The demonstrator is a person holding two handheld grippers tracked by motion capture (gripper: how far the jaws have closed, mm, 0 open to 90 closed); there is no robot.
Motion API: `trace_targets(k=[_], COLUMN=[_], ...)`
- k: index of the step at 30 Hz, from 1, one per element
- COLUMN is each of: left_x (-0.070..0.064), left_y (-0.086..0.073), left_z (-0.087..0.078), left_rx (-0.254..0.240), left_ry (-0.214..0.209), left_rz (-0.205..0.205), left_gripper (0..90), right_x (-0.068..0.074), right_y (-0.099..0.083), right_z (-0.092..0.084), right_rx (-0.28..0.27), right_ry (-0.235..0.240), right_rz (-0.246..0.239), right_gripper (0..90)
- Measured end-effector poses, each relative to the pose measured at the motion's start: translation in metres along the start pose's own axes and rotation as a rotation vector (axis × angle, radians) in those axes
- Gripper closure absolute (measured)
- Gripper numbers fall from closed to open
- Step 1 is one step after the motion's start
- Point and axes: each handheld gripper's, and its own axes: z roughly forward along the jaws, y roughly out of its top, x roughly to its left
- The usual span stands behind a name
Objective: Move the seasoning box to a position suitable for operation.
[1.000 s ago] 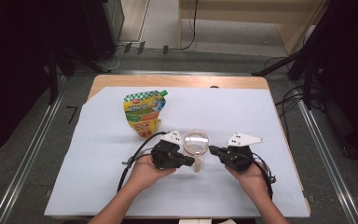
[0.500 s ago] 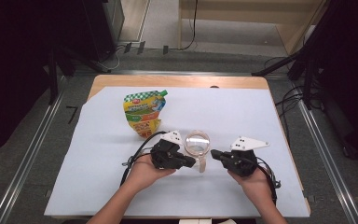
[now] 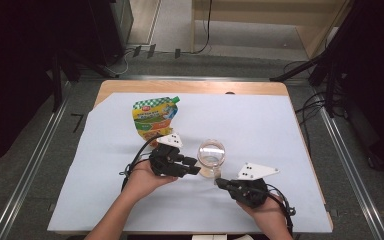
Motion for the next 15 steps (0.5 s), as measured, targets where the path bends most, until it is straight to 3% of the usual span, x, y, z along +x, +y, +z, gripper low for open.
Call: trace_targets(k=[5,15], left_x=[0.007,0.011], left_y=[-0.003,-0.004], left_z=[-0.005,-0.007], left_rx=[-0.006,-0.027], left_ry=[0.028,0.036], left_rz=[-0.015,-0.022], left_gripper=[53.6,45.3], right_x=[0.005,0.002], right_y=[-0.002,-0.003], right_z=[0.013,0.023], right_rx=[0.021,0.029], right_ry=[0.003,-0.025], right_rz=[-0.011,-0.003], right_gripper=[90.0,90.0])
